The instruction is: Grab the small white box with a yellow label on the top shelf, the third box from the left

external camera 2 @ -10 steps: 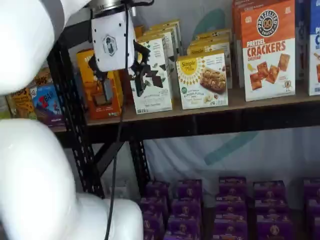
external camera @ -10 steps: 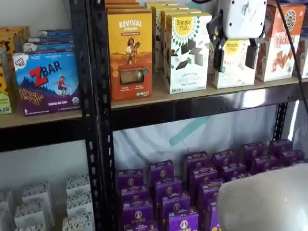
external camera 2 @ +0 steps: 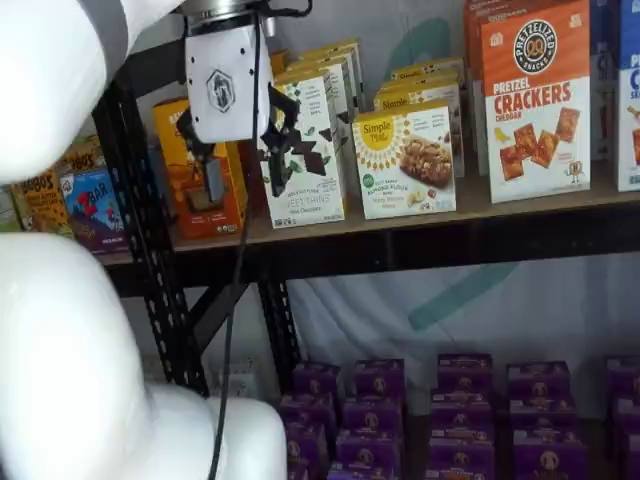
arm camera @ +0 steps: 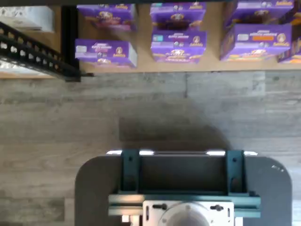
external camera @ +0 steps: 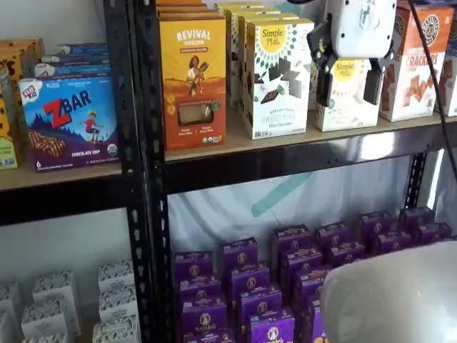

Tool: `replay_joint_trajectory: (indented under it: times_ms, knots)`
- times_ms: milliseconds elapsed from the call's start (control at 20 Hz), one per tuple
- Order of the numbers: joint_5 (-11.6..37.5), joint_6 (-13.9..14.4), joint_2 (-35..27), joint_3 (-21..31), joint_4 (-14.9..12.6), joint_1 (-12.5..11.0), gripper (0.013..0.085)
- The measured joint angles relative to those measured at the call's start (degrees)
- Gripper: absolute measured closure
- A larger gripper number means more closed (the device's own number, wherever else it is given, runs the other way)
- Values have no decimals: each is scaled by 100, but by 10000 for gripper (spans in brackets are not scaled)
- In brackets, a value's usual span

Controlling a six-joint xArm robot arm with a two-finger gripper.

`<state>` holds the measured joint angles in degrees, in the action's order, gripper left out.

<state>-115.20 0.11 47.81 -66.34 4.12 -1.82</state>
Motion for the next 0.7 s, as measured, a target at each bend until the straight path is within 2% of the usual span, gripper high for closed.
replay_joint_trajectory:
  times_ms: [350, 550, 700]
  knots:
    - [710, -309, 121, 274, -412, -157, 130]
    - [1226, -688, 43, 439, -516, -538, 130]
    - [1708, -1008, -91, 518, -469, -891, 130]
